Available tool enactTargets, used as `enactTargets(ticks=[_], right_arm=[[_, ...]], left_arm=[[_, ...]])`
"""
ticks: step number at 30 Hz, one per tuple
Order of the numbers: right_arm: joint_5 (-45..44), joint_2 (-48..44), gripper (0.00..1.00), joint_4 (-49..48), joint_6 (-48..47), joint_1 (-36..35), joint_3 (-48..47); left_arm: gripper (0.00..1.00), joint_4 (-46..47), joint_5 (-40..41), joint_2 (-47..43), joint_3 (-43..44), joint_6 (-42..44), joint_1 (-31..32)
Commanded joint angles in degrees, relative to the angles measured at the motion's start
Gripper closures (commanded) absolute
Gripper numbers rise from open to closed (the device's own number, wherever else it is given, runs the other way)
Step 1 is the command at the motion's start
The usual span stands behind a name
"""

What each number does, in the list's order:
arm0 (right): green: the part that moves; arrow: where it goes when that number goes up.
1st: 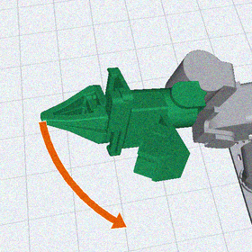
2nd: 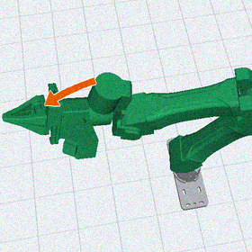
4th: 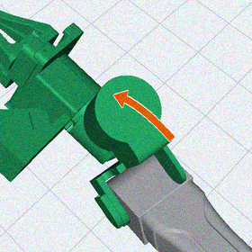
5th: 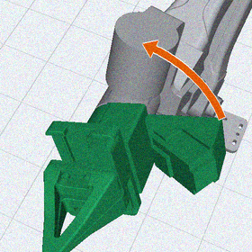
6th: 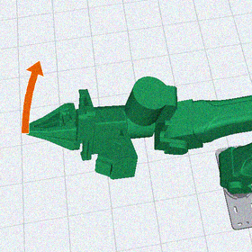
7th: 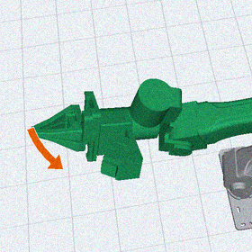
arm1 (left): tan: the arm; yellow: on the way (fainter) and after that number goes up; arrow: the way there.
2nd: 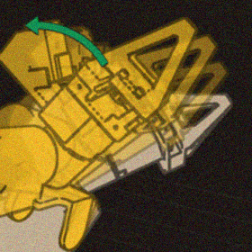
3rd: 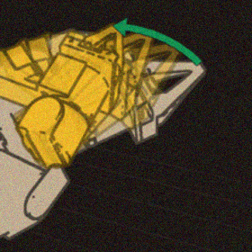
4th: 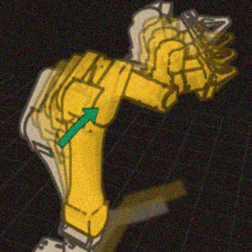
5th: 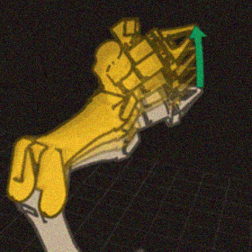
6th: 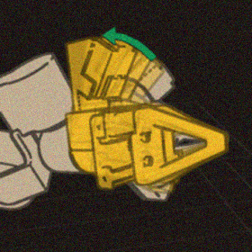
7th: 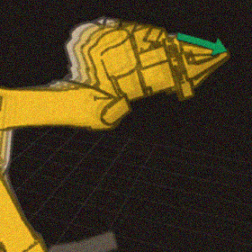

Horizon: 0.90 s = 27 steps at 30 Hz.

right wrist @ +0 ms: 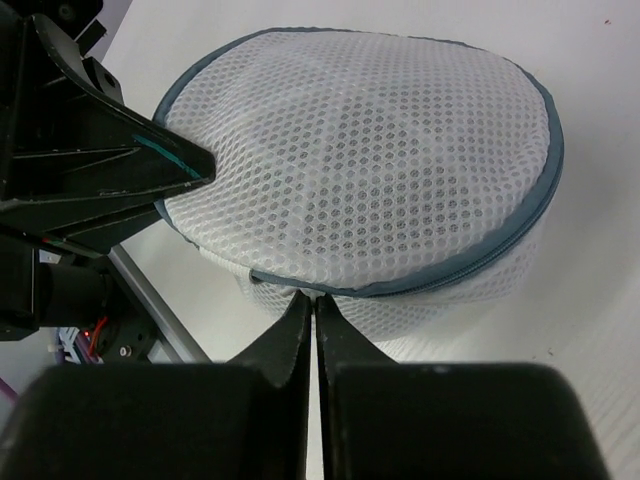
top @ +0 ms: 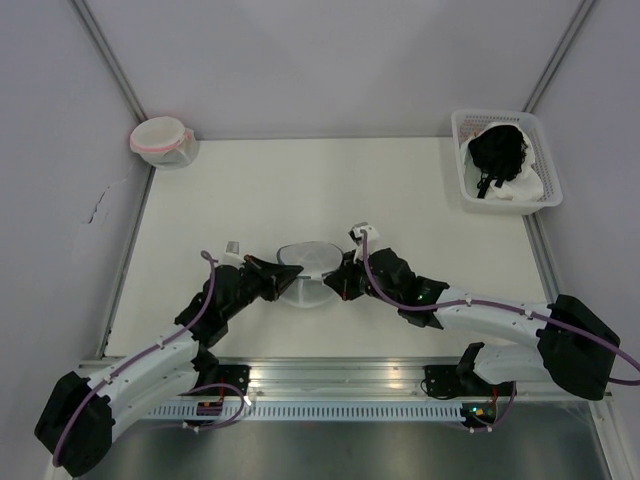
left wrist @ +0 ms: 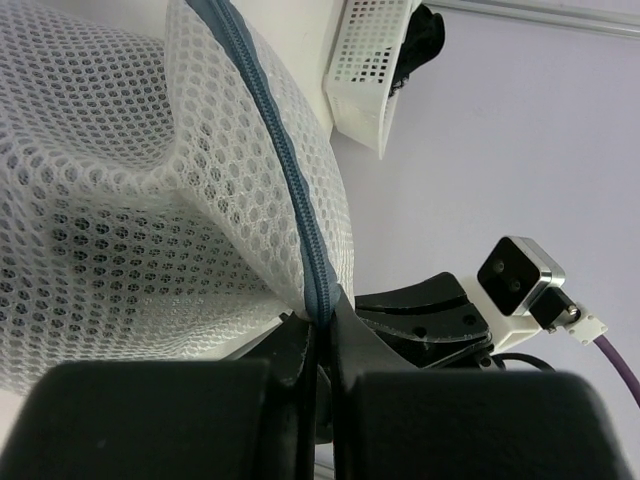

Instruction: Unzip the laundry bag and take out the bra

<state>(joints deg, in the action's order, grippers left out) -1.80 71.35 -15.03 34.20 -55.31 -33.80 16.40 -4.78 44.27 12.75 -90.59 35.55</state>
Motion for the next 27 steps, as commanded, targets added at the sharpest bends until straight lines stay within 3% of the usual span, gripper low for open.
enactTargets(ticks=[1, 3, 7, 13, 21, 27], right_arm=[[-1.4, 0.5, 1.0, -0.8, -0.3, -0.6, -2.7], [-2.4, 0.3, 1.0, 1.6, -0.4, -0.8, -3.1], [-8.0, 1.2, 0.99, 18.4, -1.3, -0.9, -6.4], [-23.8, 3.9, 1.0, 37.4, 2.0, -0.9, -9.6], [-35.4, 12.2, 0.99, 45.9, 4.8, -0.7, -15.0], [-35.0, 12.7, 1.0, 46.2, 4.0, -0.8, -15.3]], left_arm=[[0.98, 1.1, -1.1, -1.0, -0.4, -2.0, 0.6], [0.98, 0.6, -1.2, -1.9, -0.4, -1.8, 0.6], [0.98, -4.8, -1.2, -5.0, 1.0, 1.9, 0.5], [0.98, -13.7, -3.6, -7.7, 1.9, 8.8, 0.5], [0.98, -15.8, -10.5, -6.3, 1.7, 16.7, 0.4], [0.98, -13.0, -13.1, 1.8, 6.1, 24.7, 0.2]])
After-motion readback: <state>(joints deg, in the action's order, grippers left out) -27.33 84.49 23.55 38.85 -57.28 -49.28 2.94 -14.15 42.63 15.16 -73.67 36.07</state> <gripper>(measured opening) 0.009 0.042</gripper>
